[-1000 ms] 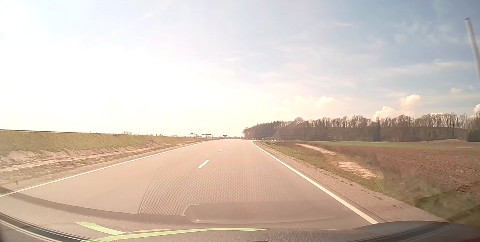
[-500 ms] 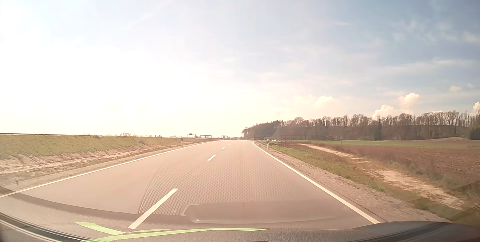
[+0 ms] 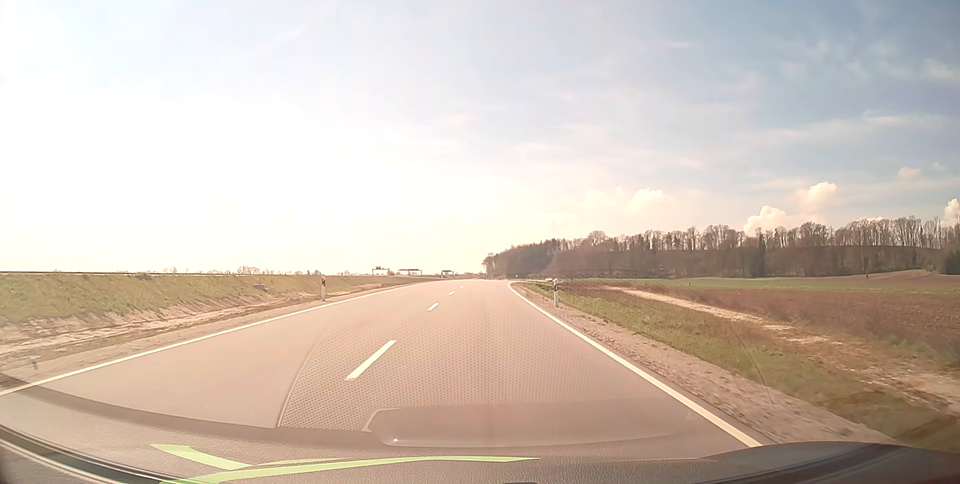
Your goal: Follow the waypoints while adhering to traffic rules and regulations
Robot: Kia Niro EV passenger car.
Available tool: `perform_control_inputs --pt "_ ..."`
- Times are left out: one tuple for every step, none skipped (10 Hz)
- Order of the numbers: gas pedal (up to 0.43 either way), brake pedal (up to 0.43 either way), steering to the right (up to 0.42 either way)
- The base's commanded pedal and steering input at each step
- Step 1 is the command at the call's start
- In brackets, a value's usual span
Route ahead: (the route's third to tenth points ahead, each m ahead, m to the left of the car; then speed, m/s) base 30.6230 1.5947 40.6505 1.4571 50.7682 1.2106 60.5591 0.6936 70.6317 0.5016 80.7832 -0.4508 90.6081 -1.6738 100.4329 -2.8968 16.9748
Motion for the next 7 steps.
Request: perform_control_inputs --pt "0.157 0.000 0.001" --pt "0.157 0.000 0.001" --pt "0.157 0.000 0.001" --pt "0.157 0.000 0.001" --pt "0.157 0.000 0.001" --pt "0.157 0.000 0.001" --pt "0.157 0.000 0.001"
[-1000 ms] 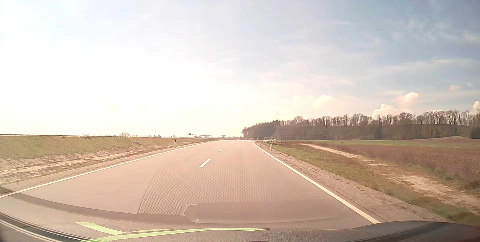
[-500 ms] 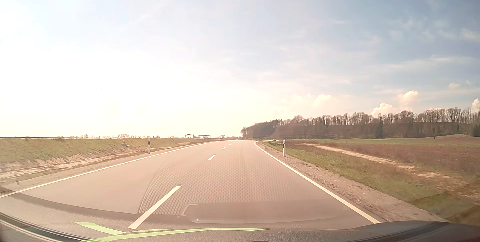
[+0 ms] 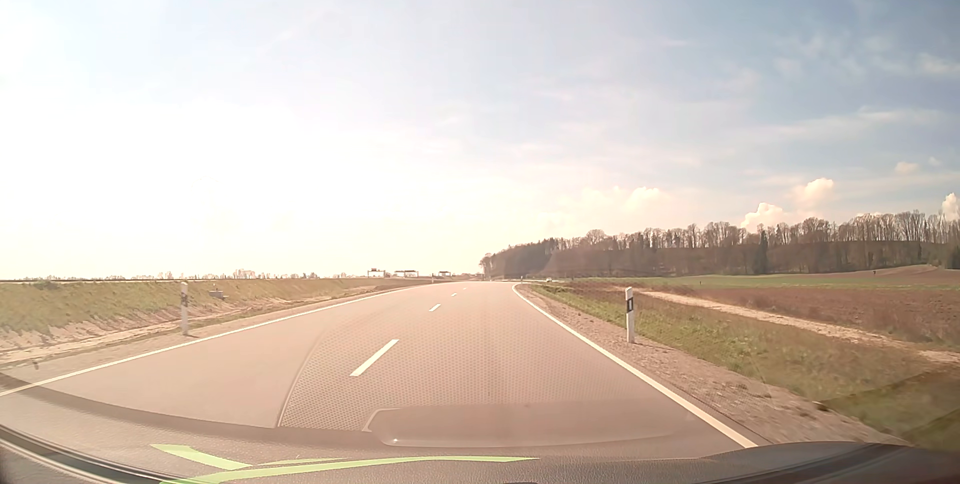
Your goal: Follow the waypoints while adhering to traffic rules and regulations
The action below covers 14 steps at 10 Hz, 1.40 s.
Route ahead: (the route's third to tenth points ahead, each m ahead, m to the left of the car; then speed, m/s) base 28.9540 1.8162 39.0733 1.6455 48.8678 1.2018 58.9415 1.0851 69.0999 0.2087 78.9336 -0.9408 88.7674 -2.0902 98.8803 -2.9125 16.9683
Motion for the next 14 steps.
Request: perform_control_inputs --pt "0.157 0.000 0.001" --pt "0.157 0.000 0.001" --pt "0.157 0.000 0.001" --pt "0.157 0.000 0.001" --pt "0.157 0.000 0.001" --pt "0.138 0.000 0.001" --pt "0.138 0.000 0.001" --pt "0.130 0.000 0.001" --pt "0.130 0.000 0.001" --pt "0.130 0.000 0.001" --pt "0.130 0.000 0.001" --pt "0.130 0.000 0.001" --pt "0.130 0.000 0.001" --pt "0.130 0.000 0.002"
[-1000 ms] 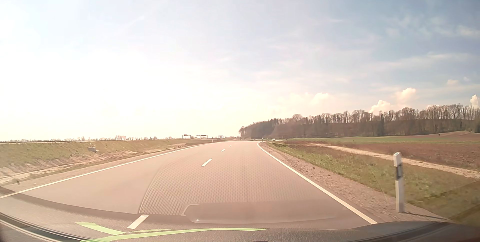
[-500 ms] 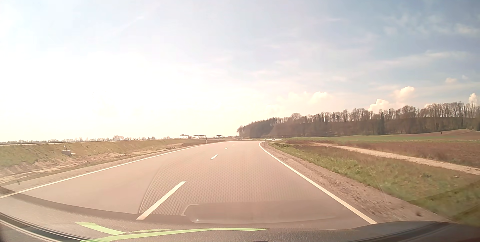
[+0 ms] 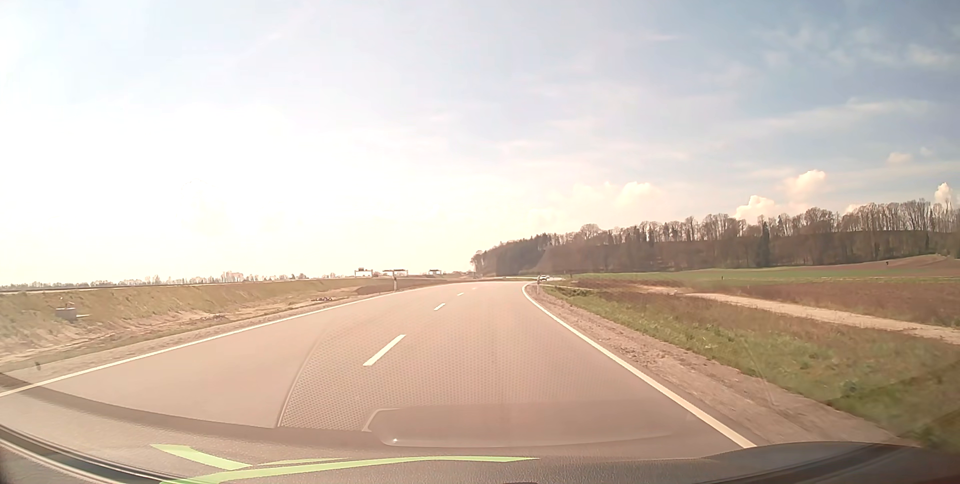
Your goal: Follow the waypoints while adhering to traffic rules and regulations
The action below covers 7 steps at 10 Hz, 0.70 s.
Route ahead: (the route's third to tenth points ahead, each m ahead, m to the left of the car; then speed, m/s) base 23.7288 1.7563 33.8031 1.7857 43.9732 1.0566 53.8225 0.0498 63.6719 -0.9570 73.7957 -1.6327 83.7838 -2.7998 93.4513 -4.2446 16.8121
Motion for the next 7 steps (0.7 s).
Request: perform_control_inputs --pt "0.130 0.000 0.004" --pt "0.130 0.000 0.006" --pt "0.130 0.000 0.007" --pt "0.130 0.000 0.007" --pt "0.138 0.000 0.006" --pt "0.130 0.000 0.005" --pt "0.118 0.000 0.005"
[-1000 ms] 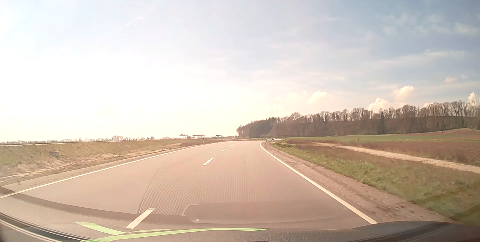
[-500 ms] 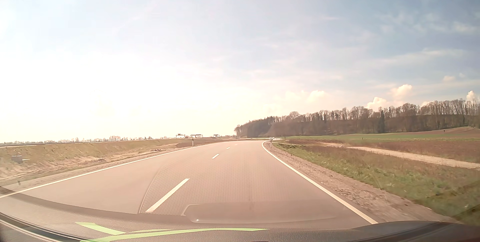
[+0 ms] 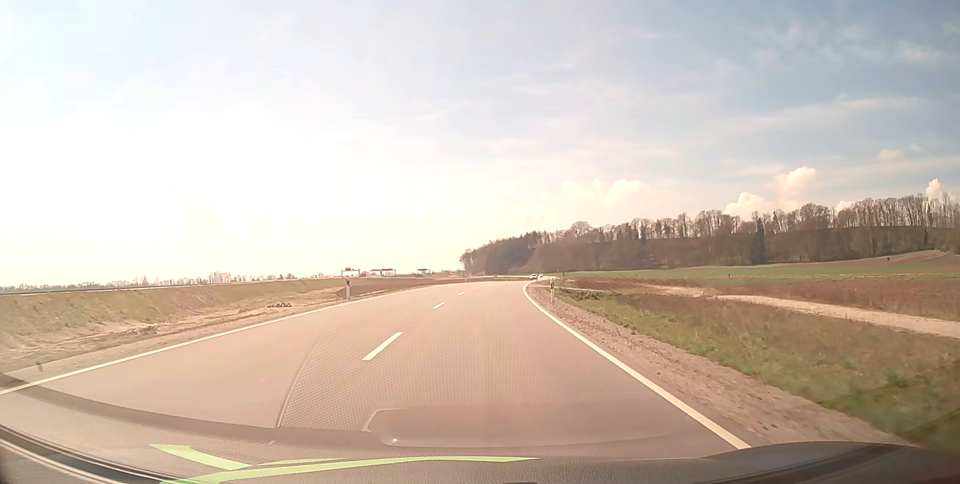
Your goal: Follow the waypoints while adhering to traffic rules and regulations
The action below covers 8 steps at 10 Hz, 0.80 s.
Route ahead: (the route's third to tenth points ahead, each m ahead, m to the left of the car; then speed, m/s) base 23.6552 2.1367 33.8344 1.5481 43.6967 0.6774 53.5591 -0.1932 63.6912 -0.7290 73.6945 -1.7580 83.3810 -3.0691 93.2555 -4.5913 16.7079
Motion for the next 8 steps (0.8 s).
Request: perform_control_inputs --pt "0.118 0.000 0.004" --pt "0.118 0.000 0.005" --pt "0.118 0.000 0.005" --pt "0.118 0.000 0.004" --pt "0.118 0.000 0.004" --pt "0.118 0.000 0.004" --pt "0.118 0.000 0.004" --pt "0.118 0.000 0.005"
